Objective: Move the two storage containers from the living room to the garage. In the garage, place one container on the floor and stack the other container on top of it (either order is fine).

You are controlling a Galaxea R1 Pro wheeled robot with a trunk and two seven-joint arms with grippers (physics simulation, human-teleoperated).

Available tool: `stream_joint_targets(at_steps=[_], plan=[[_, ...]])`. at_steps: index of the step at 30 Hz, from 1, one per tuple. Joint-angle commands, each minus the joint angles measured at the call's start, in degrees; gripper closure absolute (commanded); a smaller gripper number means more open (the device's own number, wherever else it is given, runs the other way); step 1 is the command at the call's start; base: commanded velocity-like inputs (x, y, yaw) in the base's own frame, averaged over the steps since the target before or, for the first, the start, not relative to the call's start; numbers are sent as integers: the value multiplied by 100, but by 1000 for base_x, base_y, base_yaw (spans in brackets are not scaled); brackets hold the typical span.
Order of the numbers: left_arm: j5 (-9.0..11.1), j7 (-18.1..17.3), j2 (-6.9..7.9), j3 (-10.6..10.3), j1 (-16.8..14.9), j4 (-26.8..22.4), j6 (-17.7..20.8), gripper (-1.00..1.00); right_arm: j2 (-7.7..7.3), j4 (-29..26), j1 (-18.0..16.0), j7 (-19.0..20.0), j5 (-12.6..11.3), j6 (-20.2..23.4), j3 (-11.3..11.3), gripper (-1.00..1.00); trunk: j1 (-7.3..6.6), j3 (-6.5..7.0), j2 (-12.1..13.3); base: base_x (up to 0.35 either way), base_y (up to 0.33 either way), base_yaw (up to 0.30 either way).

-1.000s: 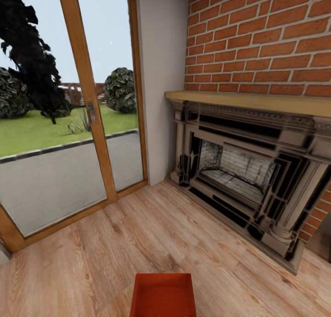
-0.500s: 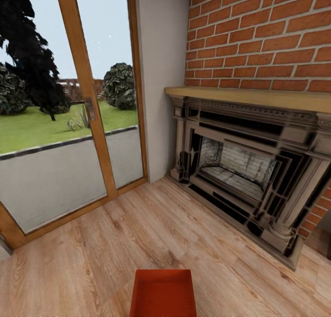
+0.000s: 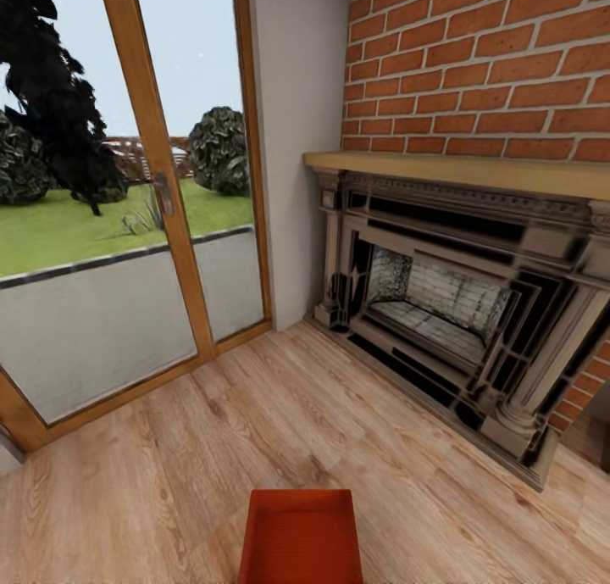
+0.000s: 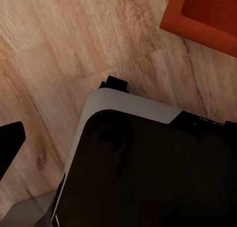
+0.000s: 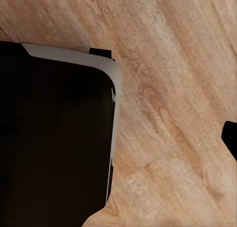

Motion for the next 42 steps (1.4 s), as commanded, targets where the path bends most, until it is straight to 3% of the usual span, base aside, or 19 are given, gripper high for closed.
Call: stream_joint_targets(at_steps=[1,42], plan=[[28,12,-1,-25,-3,2,-14,-100,3,14,-6,-4,-40,-27,49,-100,0,-16,-4,0,0,0],[28,12,-1,-27,-3,3,-16,-100,3,14,-6,-16,-33,-29,47,-100,0,-392,-4,0,0,0]])
